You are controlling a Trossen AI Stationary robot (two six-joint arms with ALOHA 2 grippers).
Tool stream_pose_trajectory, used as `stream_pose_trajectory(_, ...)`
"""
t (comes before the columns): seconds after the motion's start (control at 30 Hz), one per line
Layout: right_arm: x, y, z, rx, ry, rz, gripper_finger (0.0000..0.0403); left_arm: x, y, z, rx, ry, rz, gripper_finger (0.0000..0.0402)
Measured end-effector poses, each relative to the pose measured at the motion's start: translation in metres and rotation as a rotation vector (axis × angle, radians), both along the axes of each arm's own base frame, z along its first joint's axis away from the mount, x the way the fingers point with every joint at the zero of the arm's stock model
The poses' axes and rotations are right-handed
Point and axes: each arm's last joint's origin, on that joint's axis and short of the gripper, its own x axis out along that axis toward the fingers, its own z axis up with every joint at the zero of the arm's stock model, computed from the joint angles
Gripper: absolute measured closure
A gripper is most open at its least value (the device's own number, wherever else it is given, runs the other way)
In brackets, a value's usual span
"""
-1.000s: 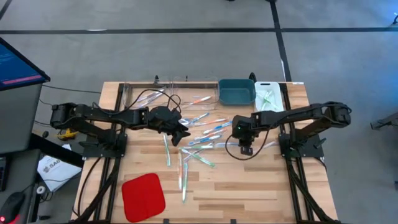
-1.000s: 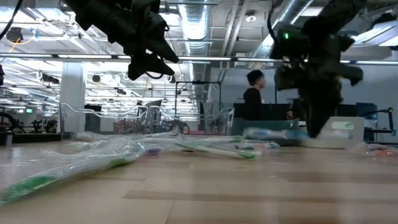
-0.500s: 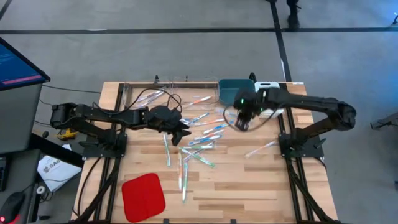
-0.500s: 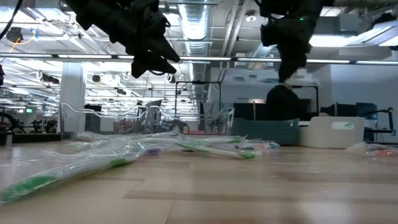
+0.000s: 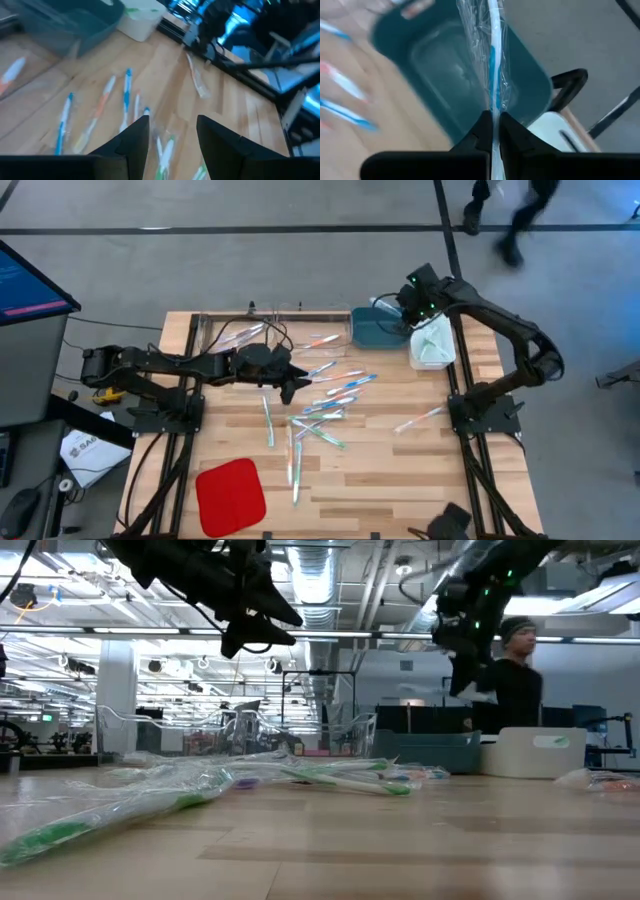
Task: Pick & Place Toothbrushes
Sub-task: Put the blue toothbrush into the blue bin
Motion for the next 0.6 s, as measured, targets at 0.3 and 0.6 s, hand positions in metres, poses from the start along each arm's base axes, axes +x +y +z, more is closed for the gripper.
stream_pose_trajectory(0.3, 0.033, -0.038, -0.024, 0.042, 0.038, 0.094, 0.0398, -0.001, 0.010, 0.002, -0.086, -0.039, 0.089, 0.0243)
stream_pose_trajectory(0.6, 0.051, -0.053, -0.012, 0.033, -0.023, 0.142, 0.0398, -0.001, 0.010, 0.002, -0.084, -0.040, 0.105, 0.0243)
